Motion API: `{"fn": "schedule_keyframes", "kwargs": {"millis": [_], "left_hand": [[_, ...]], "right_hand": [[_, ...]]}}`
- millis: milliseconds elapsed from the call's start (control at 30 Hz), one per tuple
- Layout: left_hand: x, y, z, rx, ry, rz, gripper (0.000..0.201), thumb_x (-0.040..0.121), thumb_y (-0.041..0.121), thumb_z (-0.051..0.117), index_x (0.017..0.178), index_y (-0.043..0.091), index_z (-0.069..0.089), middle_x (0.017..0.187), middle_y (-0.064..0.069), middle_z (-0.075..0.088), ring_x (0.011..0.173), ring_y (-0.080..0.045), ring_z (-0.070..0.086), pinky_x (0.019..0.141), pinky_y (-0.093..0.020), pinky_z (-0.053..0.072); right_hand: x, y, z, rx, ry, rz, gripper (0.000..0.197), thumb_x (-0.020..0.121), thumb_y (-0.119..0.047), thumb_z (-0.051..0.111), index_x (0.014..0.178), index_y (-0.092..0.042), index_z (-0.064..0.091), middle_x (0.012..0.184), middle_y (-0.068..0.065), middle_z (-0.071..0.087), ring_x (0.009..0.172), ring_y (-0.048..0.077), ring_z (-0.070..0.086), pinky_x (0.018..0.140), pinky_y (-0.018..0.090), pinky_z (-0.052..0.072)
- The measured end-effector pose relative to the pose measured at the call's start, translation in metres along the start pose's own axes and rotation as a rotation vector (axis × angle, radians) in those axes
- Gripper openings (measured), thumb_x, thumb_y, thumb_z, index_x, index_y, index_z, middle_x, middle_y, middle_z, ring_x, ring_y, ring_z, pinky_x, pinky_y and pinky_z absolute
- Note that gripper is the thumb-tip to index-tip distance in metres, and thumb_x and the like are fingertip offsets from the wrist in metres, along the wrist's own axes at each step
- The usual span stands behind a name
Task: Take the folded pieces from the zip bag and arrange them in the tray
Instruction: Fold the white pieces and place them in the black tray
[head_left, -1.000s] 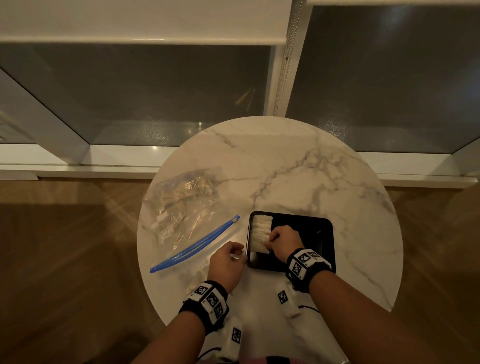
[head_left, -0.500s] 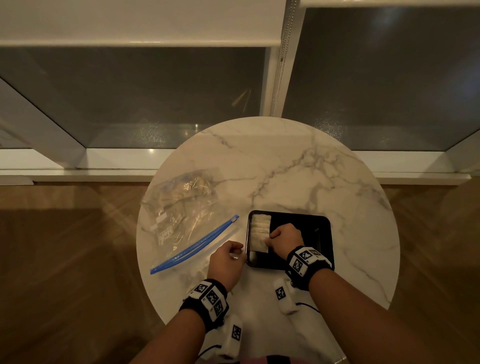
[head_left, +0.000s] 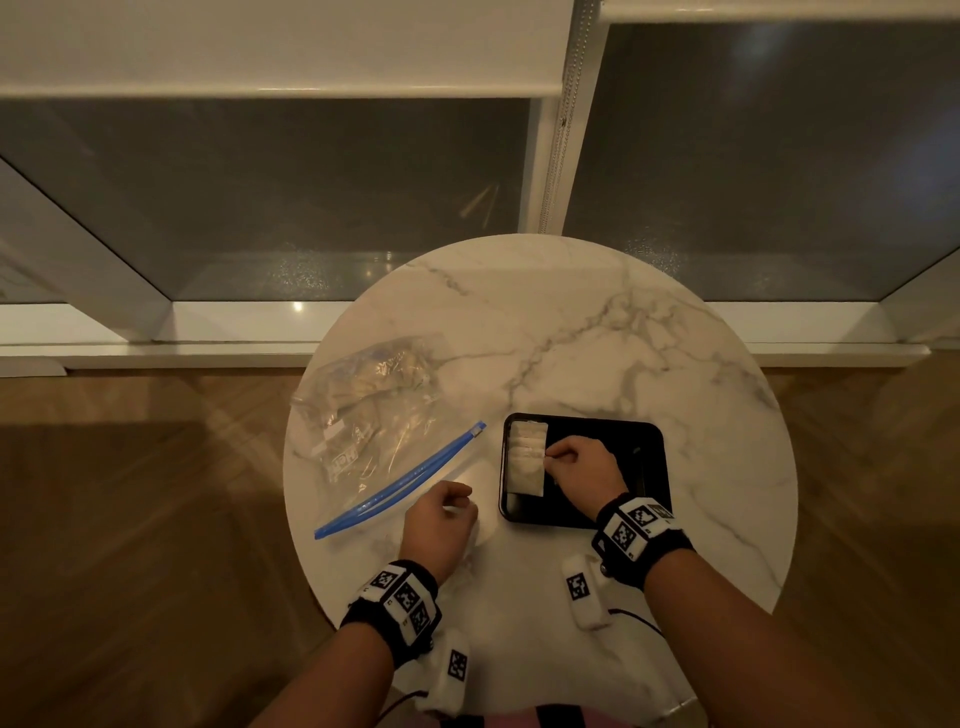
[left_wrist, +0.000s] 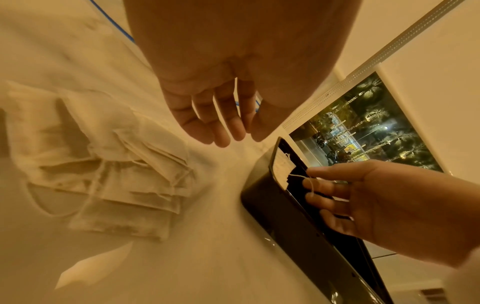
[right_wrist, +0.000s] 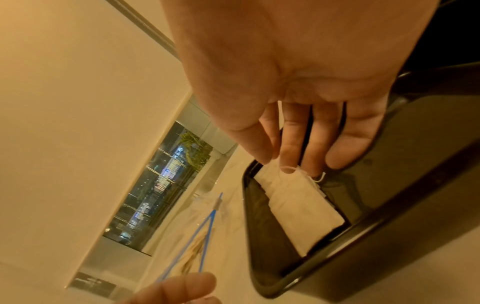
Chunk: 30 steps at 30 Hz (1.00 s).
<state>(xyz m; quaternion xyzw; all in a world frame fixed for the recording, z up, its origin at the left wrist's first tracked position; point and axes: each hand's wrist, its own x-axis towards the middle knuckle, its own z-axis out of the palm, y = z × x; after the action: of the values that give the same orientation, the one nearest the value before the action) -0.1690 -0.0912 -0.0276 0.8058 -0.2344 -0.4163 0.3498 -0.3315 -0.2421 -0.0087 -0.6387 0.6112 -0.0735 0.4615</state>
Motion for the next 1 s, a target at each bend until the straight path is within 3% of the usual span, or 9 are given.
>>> {"fn": "schedule_keyframes", "kwargs": {"millis": [100,167,267,367,500,633,767,867,1000], "left_hand": [[-0.006,-0.009,-0.018,-0.005,-0.005,0.026,0.012,0.092,0.018,0.068,0.102,0.025,0.07,0.094,0.004,0.073,0.084,-0.009,0.07,0.074,-0.019,0.056],[-0.012,-0.017,-0.033,0.031,0.005,0.057,0.014,0.092,0.013,0.065,0.099,0.024,0.07,0.093,0.005,0.072,0.088,-0.007,0.068,0.074,-0.013,0.05],[-0.021,-0.032,-0.054,0.068,0.049,0.069,0.012,0.092,0.012,0.066,0.096,0.023,0.07,0.091,0.006,0.07,0.087,-0.007,0.065,0.076,-0.017,0.049],[-0.029,-0.049,-0.072,0.113,0.117,0.046,0.011,0.09,0.013,0.069,0.093,0.024,0.07,0.089,0.006,0.07,0.085,-0.007,0.064,0.078,-0.021,0.051],[-0.032,-0.067,-0.083,0.201,0.095,0.035,0.01,0.086,0.018,0.073,0.088,0.027,0.069,0.088,0.008,0.069,0.086,-0.011,0.066,0.081,-0.031,0.055],[-0.03,-0.077,-0.083,0.343,0.016,0.074,0.026,0.081,0.03,0.078,0.103,0.027,0.064,0.101,0.009,0.062,0.093,-0.011,0.06,0.085,-0.028,0.052],[-0.027,-0.08,-0.077,0.455,-0.086,0.067,0.044,0.077,0.036,0.078,0.116,0.03,0.057,0.11,0.006,0.054,0.102,-0.014,0.057,0.09,-0.026,0.047],[-0.024,-0.082,-0.076,0.486,-0.107,0.103,0.042,0.08,0.032,0.075,0.117,0.028,0.056,0.111,0.003,0.053,0.102,-0.018,0.058,0.089,-0.026,0.047],[-0.021,-0.085,-0.077,0.484,-0.125,0.194,0.039,0.086,0.027,0.07,0.122,0.026,0.054,0.113,0.001,0.055,0.101,-0.017,0.057,0.086,-0.023,0.042]], "right_hand": [[-0.021,-0.009,0.0,0.05,-0.013,-0.089,0.006,0.088,-0.019,0.068,0.091,-0.025,0.069,0.083,-0.001,0.069,0.081,0.013,0.067,0.078,0.027,0.056],[-0.038,-0.016,0.002,0.067,-0.024,-0.149,0.007,0.088,-0.018,0.067,0.091,-0.023,0.07,0.08,-0.001,0.067,0.076,0.011,0.064,0.071,0.022,0.053],[-0.06,-0.025,0.009,0.087,-0.054,-0.216,0.008,0.088,-0.016,0.068,0.086,-0.024,0.07,0.074,-0.007,0.064,0.066,0.003,0.058,0.065,0.017,0.049],[-0.076,-0.032,0.02,0.123,-0.105,-0.244,0.006,0.087,-0.017,0.069,0.088,-0.023,0.072,0.075,-0.005,0.066,0.065,0.004,0.058,0.068,0.02,0.052],[-0.091,-0.039,0.044,0.086,-0.239,-0.244,0.006,0.088,-0.022,0.069,0.093,-0.02,0.072,0.083,0.006,0.069,0.077,0.02,0.066,0.075,0.032,0.056],[-0.096,-0.031,0.074,-0.093,-0.348,-0.212,0.009,0.088,-0.023,0.066,0.096,-0.022,0.07,0.087,0.003,0.07,0.076,0.015,0.065,0.071,0.025,0.054],[-0.094,-0.016,0.103,-0.302,-0.31,-0.271,0.028,0.087,-0.013,0.061,0.113,-0.023,0.065,0.108,-0.001,0.06,0.096,0.015,0.057,0.087,0.024,0.048],[-0.09,-0.017,0.12,-0.431,-0.296,-0.358,0.045,0.087,-0.011,0.058,0.129,-0.026,0.055,0.128,0.0,0.05,0.115,0.021,0.049,0.1,0.033,0.045],[-0.086,-0.018,0.136,-0.624,-0.318,-0.38,0.045,0.091,-0.02,0.056,0.135,-0.027,0.051,0.136,0.003,0.047,0.119,0.031,0.046,0.097,0.043,0.048]]}}
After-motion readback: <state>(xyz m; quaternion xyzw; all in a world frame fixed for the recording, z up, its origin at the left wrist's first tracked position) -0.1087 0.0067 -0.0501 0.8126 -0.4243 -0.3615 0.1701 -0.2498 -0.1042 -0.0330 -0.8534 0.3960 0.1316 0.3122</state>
